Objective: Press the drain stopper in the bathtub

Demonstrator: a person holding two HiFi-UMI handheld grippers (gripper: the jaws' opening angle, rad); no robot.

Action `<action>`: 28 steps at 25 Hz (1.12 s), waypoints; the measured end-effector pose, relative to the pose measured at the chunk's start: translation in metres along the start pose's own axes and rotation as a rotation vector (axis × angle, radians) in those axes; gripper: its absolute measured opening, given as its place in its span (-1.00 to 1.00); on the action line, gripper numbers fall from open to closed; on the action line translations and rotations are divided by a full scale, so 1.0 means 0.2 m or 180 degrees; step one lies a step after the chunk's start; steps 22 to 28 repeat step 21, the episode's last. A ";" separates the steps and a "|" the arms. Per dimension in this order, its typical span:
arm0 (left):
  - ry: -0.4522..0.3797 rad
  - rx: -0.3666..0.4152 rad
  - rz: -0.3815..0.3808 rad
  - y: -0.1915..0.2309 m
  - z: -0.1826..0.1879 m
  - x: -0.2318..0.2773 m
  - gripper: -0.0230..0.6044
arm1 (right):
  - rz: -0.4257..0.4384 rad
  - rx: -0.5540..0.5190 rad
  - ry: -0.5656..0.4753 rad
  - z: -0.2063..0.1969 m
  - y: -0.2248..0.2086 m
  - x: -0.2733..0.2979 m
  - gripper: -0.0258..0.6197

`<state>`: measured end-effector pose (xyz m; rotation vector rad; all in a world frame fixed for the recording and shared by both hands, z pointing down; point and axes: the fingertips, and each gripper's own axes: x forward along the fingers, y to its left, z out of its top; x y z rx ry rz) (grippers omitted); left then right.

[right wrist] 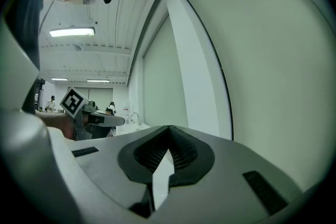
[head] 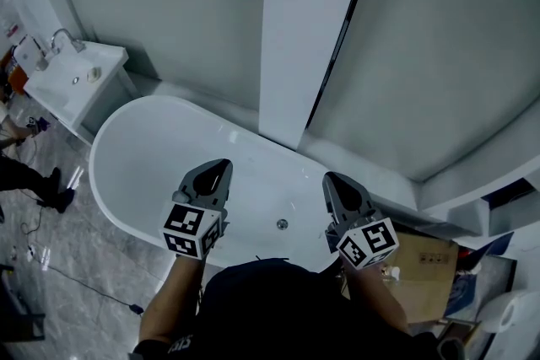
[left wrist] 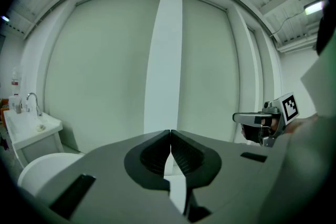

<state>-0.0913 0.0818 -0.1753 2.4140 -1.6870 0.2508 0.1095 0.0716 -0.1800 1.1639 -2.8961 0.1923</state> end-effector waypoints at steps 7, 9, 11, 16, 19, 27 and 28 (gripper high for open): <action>-0.0076 -0.0078 0.0175 0.12 0.05 -0.04 -0.87 | -0.0163 0.0032 -0.0017 0.01 -0.07 -0.04 -0.88; -0.0052 -0.0102 0.0182 0.12 0.03 -0.05 -0.87 | -0.0141 0.0041 -0.0004 -0.01 -0.06 -0.04 -0.88; -0.0037 -0.0124 0.0172 0.11 0.02 -0.04 -0.87 | -0.0124 0.0064 0.0010 -0.03 -0.06 -0.04 -0.88; 0.0005 -0.0130 0.0140 0.09 -0.01 -0.04 -0.87 | -0.0122 0.0120 0.0044 -0.04 -0.05 -0.03 -0.88; 0.0031 -0.0142 0.0134 0.10 -0.04 -0.05 -0.87 | -0.0077 0.0112 0.0048 -0.06 -0.03 -0.01 -0.88; 0.0037 -0.0146 0.0127 0.10 -0.05 -0.05 -0.87 | -0.0085 0.0122 0.0061 -0.06 -0.01 0.00 -0.88; 0.0037 -0.0146 0.0127 0.10 -0.05 -0.05 -0.87 | -0.0085 0.0122 0.0061 -0.06 -0.01 0.00 -0.88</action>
